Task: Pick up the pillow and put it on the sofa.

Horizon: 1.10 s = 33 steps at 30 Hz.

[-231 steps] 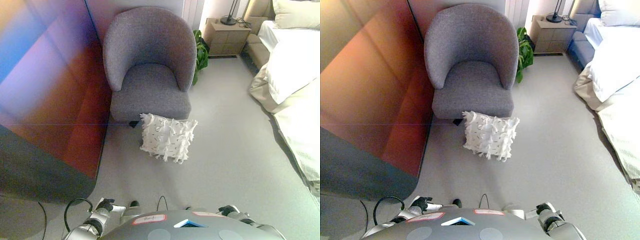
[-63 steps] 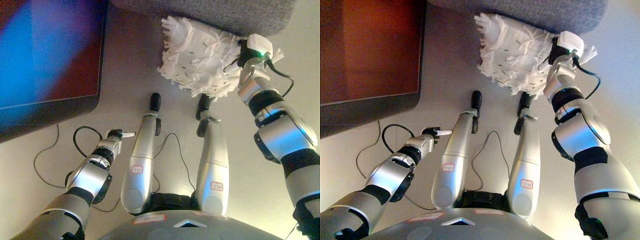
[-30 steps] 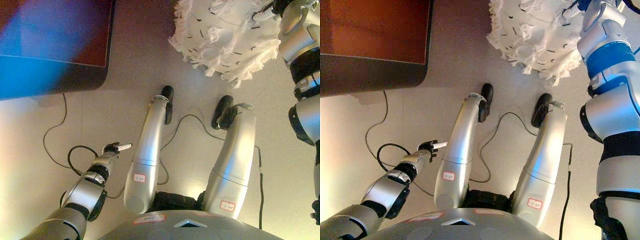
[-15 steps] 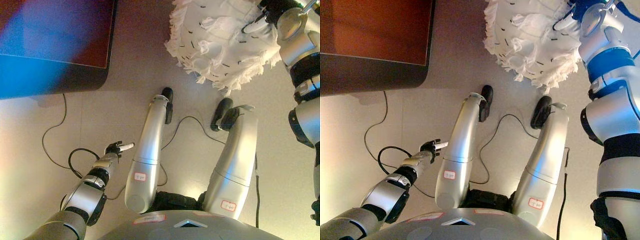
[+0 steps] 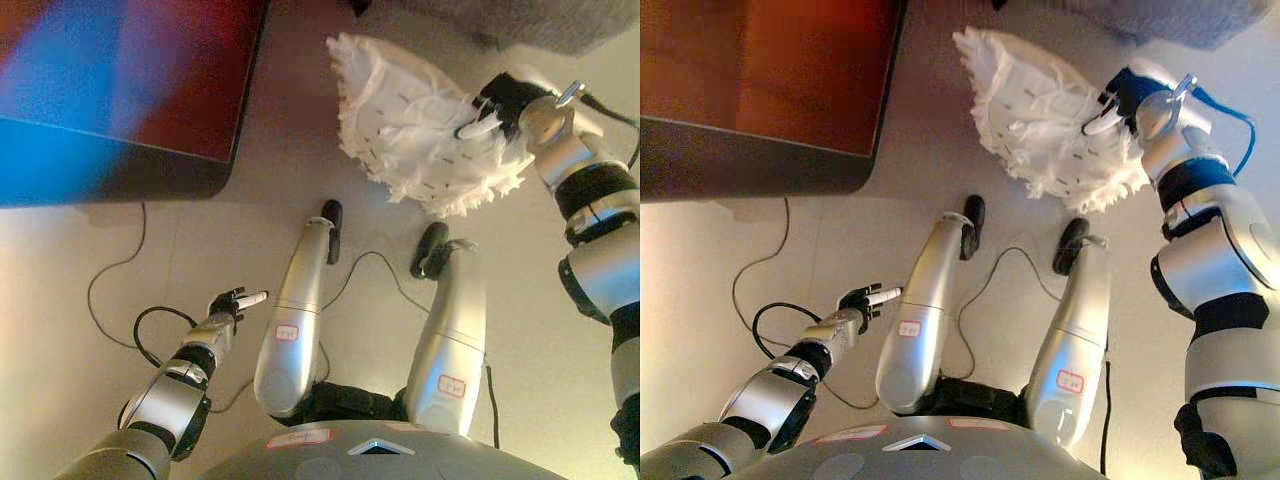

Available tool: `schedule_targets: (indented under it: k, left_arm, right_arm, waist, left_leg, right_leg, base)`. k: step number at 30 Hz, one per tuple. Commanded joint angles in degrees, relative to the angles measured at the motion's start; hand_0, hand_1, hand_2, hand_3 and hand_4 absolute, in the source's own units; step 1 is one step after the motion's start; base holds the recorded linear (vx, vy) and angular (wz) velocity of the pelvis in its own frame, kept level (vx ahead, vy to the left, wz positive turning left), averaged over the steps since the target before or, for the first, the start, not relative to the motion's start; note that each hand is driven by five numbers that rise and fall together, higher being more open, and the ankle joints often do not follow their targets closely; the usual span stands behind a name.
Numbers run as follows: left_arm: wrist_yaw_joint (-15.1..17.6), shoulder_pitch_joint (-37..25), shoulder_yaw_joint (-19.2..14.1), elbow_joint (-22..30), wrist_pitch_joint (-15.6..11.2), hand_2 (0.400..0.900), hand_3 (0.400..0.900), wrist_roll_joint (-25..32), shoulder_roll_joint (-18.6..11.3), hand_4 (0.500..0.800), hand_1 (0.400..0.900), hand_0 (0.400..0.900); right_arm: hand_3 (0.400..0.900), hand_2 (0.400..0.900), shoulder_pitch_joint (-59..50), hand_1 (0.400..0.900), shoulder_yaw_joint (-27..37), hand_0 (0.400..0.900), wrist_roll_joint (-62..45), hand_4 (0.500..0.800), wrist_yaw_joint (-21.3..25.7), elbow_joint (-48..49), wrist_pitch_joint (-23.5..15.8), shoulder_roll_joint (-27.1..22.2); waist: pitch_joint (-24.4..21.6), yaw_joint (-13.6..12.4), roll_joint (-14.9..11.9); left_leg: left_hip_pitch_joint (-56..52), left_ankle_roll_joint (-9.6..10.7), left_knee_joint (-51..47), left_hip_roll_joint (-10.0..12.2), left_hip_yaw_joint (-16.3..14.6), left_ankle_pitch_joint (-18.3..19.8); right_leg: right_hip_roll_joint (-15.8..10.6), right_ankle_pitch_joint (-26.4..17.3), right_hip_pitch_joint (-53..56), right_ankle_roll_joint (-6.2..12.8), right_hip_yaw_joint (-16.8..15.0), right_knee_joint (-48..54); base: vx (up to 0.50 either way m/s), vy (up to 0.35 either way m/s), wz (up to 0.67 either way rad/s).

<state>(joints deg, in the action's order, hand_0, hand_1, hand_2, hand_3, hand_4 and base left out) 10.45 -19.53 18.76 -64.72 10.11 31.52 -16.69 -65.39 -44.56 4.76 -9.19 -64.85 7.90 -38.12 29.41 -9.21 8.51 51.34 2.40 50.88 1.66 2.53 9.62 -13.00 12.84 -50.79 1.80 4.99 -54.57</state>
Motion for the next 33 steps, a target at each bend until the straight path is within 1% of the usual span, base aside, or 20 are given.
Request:
schedule_targets:
  k: [1,4,6,7,8,9,10,11,12,13,15,17,21,24,25,27,29,30,31,33]
  left_arm:
    - [-0.4,3.7,0.2,-1.2,1.4,0.900,0.900,-4.4,-6.5,0.800,0.900,0.900]
    - [-1.9,3.7,-0.1,-1.0,2.4,0.900,0.900,-5.8,-7.4,0.800,0.900,0.900]
    - [-3.0,3.5,-0.3,-1.4,2.9,0.900,0.900,-6.7,-8.3,0.800,0.900,0.900]
    - [-3.5,3.4,-0.3,-1.6,3.1,0.900,0.900,-7.1,-8.7,0.800,0.900,0.900]
    - [-2.4,3.3,0.1,-3.0,1.8,0.900,0.900,-7.9,-7.7,0.800,0.900,0.900]
    - [-2.0,4.1,0.5,-3.9,-0.3,0.900,0.900,-8.4,-7.3,0.800,0.900,0.900]
    - [-2.0,5.7,0.3,-4.4,-2.8,0.900,0.900,-9.4,-7.1,0.800,0.900,0.900]
    - [-2.5,7.9,-0.2,-4.8,-5.8,0.900,0.900,-10.5,-7.3,0.800,0.900,0.900]
    - [-3.1,10.1,-0.8,-4.8,-8.1,0.900,0.900,-11.3,-7.8,0.800,0.900,0.900]
    - [-3.5,11.4,-1.3,-4.7,-9.5,0.900,0.900,-11.8,-8.2,0.800,0.900,0.900]
    - [-4.6,13.1,-2.5,-4.6,-10.6,0.900,0.900,-12.9,-9.0,0.800,0.900,0.900]
    - [-4.9,13.7,-3.2,-4.4,-10.6,0.900,0.900,-13.7,-9.4,0.800,0.900,0.900]
    - [-4.6,14.2,-3.9,-4.3,-9.0,0.900,0.900,-15.8,-9.7,0.800,0.900,0.900]
    - [-3.8,14.8,-4.6,-4.4,-8.4,0.900,0.900,-16.8,-9.6,0.800,0.900,0.900]
    - [-3.1,15.2,-4.7,-4.1,-7.9,0.900,0.900,-16.8,-9.4,0.800,0.900,0.900]
    - [-2.8,16.1,-5.8,-4.4,-7.5,0.900,0.900,-17.5,-9.0,0.800,0.900,0.900]
    - [-2.7,17.5,-7.0,-4.3,-7.2,0.900,0.900,-17.7,-8.5,0.800,0.900,0.900]
    - [-2.8,18.9,-8.0,-4.5,-6.8,0.900,0.900,-18.4,-7.7,0.800,0.900,0.900]
    - [-3.0,19.9,-8.7,-4.8,-6.6,0.900,0.900,-18.9,-7.3,0.800,0.900,0.900]
    - [-3.5,20.8,-9.3,-5.3,-6.5,0.900,0.900,-19.7,-7.0,0.800,0.900,0.900]
  right_arm:
    - [0.400,0.400,-4.7,0.400,5.2,0.400,-3.2,0.500,-0.2,8.1,-4.5,-5.1]
    - [0.400,0.400,-3.1,0.400,5.7,0.400,-4.2,0.500,-1.2,9.3,-5.3,-5.9]
    - [0.400,0.400,-2.6,0.400,5.8,0.400,-4.5,0.500,-1.9,10.7,-5.2,-6.3]
    - [0.400,0.400,-2.5,0.400,5.7,0.400,-4.5,0.500,-2.0,11.4,-5.4,-6.6]
    - [0.400,0.400,-2.0,0.400,6.4,0.400,-4.1,0.500,-1.9,11.5,-5.5,-6.3]
    - [0.400,0.400,-1.5,0.400,6.2,0.400,-4.3,0.500,-1.2,11.5,-6.0,-6.3]
    - [0.400,0.400,-1.0,0.400,6.0,0.400,-4.7,0.500,-0.2,11.7,-6.4,-6.7]
    - [0.400,0.400,0.3,0.400,6.1,0.400,-5.2,0.500,0.6,13.1,-6.7,-7.8]
    - [0.400,0.400,1.9,0.400,6.5,0.400,-5.4,0.500,1.1,14.8,-6.7,-8.9]
    - [0.400,0.400,2.9,0.400,6.9,0.400,-5.7,0.500,1.3,16.1,-6.7,-9.6]
    - [0.400,0.400,4.0,0.400,7.7,0.400,-5.7,0.500,0.8,18.2,-6.0,-10.4]
    - [0.400,0.400,4.4,0.400,8.2,0.400,-6.2,0.500,0.1,19.4,-5.4,-10.8]
    - [0.400,0.400,4.5,0.400,9.4,0.400,-6.2,0.500,-2.1,20.7,-4.0,-11.3]
    - [0.400,0.400,4.3,0.400,9.9,0.400,-6.4,0.500,-3.7,21.0,-4.3,-11.6]
    - [0.400,0.400,4.4,0.400,10.0,0.400,-6.1,0.500,-4.2,21.1,-4.6,-11.7]
    - [0.400,0.400,4.3,0.400,10.3,0.400,-6.3,0.500,-5.3,21.6,-5.0,-12.0]
    - [0.400,0.400,4.3,0.400,10.7,0.400,-6.3,0.500,-6.3,22.6,-5.1,-12.1]
    - [0.400,0.400,4.5,0.400,11.1,0.400,-7.0,0.500,-7.1,23.5,-5.0,-12.1]
    - [0.400,0.400,4.5,0.400,11.3,0.400,-7.4,0.500,-7.4,23.6,-5.1,-12.1]
    - [0.400,0.400,4.3,0.400,11.6,0.400,-8.6,0.500,-7.5,23.5,-4.8,-12.1]
  waist:
    - [-1.7,0.3,-3.9]
    - [-3.5,-0.1,-5.1]
    - [-4.7,-0.2,-6.0]
    - [-5.3,-0.1,-6.4]
    - [-5.8,-0.4,-7.4]
    - [-6.0,-0.9,-7.9]
    - [-6.0,-1.4,-8.3]
    - [-6.0,-1.8,-8.6]
    - [-6.0,-2.1,-8.8]
    - [-6.1,-2.2,-8.9]
    - [-6.7,-2.4,-9.4]
    - [-7.7,-2.5,-9.9]
    - [-9.9,-3.2,-11.0]
    - [-12.0,-3.5,-11.7]
    - [-12.9,-3.4,-11.9]
    - [-13.8,-3.0,-12.4]
    - [-14.2,-2.7,-13.0]
    - [-14.0,-3.0,-13.8]
    - [-14.1,-3.2,-14.2]
    - [-14.8,-3.6,-14.4]
  left_leg:
    - [-10.9,0.1,-8.6,1.3,0.0,-0.5]
    - [-14.9,0.3,-12.3,1.6,0.4,-1.4]
    - [-17.6,0.5,-15.3,1.8,0.5,-2.1]
    - [-18.3,0.3,-17.7,1.6,0.5,-4.5]
    - [-19.4,0.3,-18.4,1.5,0.8,-4.5]
    - [-20.4,0.3,-19.9,1.5,1.5,-4.8]
    - [-21.6,0.4,-21.5,1.3,2.1,-5.3]
    - [-22.9,0.7,-23.0,1.2,2.6,-5.8]
    - [-24.2,0.8,-24.3,1.0,3.0,-6.3]
    - [-25.2,1.0,-25.4,1.2,3.2,-6.8]
    - [-27.5,1.3,-27.6,1.7,3.4,-7.5]
    - [-29.8,1.5,-29.9,2.3,3.5,-8.1]
    - [-34.0,2.3,-34.2,3.7,4.2,-9.2]
    - [-37.5,2.8,-38.3,4.7,4.4,-10.5]
    - [-38.7,2.9,-38.9,5.1,4.6,-10.7]
    - [-39.5,3.3,-37.5,5.9,4.2,-11.0]
    - [-38.7,3.8,-33.6,6.9,4.3,-14.2]
    - [-37.3,3.0,-26.1,6.6,4.0,-15.7]
    - [-36.8,2.4,-23.7,6.3,3.8,-15.6]
    - [-36.7,2.2,-24.1,5.8,3.4,-16.4]
  right_leg:
    - [-2.2,-4.6,10.1,0.53,1.1,10.6]
    - [-2.6,-5.2,14.6,0.70,2.5,14.5]
    - [-2.3,-5.7,17.7,0.82,3.3,17.7]
    - [-2.2,-7.7,18.7,0.38,4.0,20.2]
    - [-2.0,-7.8,20.2,0.35,4.5,21.5]
    - [-1.9,-7.8,21.5,0.23,5.1,22.7]
    - [-1.6,-8.0,23.0,0.21,5.7,24.3]
    - [-1.3,-8.4,24.7,0.28,6.3,26.1]
    - [-0.8,-8.6,26.3,0.32,6.8,27.6]
    - [-0.4,-8.8,27.4,0.28,7.0,28.5]
    - [0.5,-8.8,30.1,0.25,7.4,30.5]
    - [1.5,-8.8,33.0,0.11,7.7,32.9]
    - [3.1,-8.5,38.0,-0.19,8.8,36.1]
    - [4.4,-8.3,41.8,-0.31,9.3,39.1]
    - [5.1,-8.1,43.0,-0.52,9.0,39.9]
    - [5.8,-7.8,44.7,-1.25,8.4,40.8]
    - [6.5,-7.9,46.2,-2.07,7.9,41.7]
    - [6.7,-8.2,48.5,-2.70,7.9,42.7]
    - [6.8,-8.4,49.9,-2.89,7.9,43.4]
    - [7.2,-8.6,51.5,-2.85,8.1,44.6]
  base:
    - [0.12,-0.096,0.03]
    - [0.12,-0.097,0.04]
    - [0.06,-0.107,0.06]
    - [0.00,-0.172,0.12]
    - [-0.02,-0.210,0.14]
    - [0.03,-0.252,0.16]
    - [0.01,-0.212,0.16]
    - [0.02,-0.198,0.18]
    - [0.03,-0.170,0.16]
    - [0.06,-0.141,0.11]
    - [0.10,-0.142,0.05]
    - [0.13,-0.144,0.05]
    - [0.15,-0.157,0.04]
    - [0.13,-0.146,0.02]
    - [0.12,-0.111,0.08]
    - [0.14,-0.087,0.07]
    - [0.16,-0.074,-0.01]
    - [0.23,-0.090,-0.10]
    - [0.31,-0.088,-0.13]
    - [0.29,-0.019,-0.04]
